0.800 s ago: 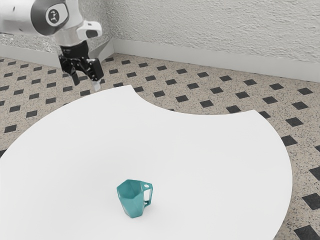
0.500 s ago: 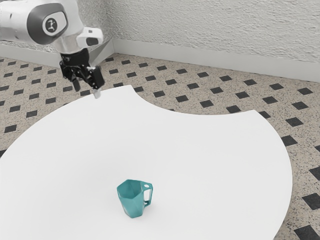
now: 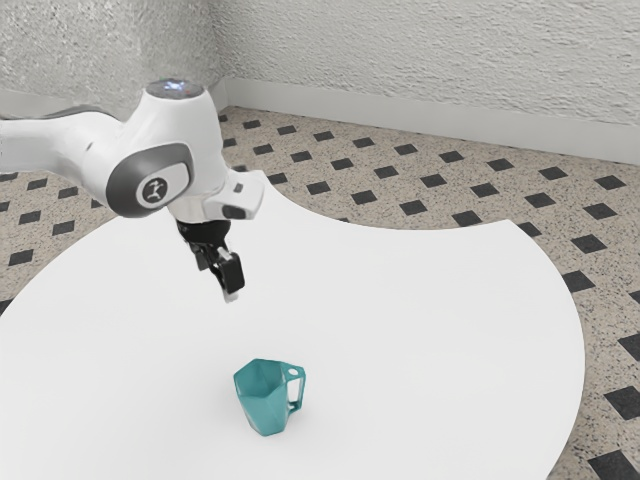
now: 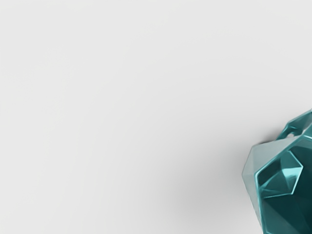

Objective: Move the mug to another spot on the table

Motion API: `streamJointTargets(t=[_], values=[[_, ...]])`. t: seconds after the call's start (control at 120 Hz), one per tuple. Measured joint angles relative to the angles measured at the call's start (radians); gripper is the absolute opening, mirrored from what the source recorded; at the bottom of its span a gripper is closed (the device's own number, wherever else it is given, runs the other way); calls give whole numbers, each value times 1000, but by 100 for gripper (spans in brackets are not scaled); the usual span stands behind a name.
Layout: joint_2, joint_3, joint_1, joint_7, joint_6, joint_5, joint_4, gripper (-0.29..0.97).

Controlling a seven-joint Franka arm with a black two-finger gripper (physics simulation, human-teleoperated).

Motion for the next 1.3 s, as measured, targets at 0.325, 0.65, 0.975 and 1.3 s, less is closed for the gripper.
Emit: streamJointTargets(t=[0.325, 0.65, 0.975, 1.3], values=[[-40, -46, -41, 112, 162, 54, -165, 63], [59, -76, -128, 131, 223, 25, -116, 63], [235, -86, -155, 61, 159, 37, -2, 62], [343, -86, -182, -31, 61, 127, 72, 62]])
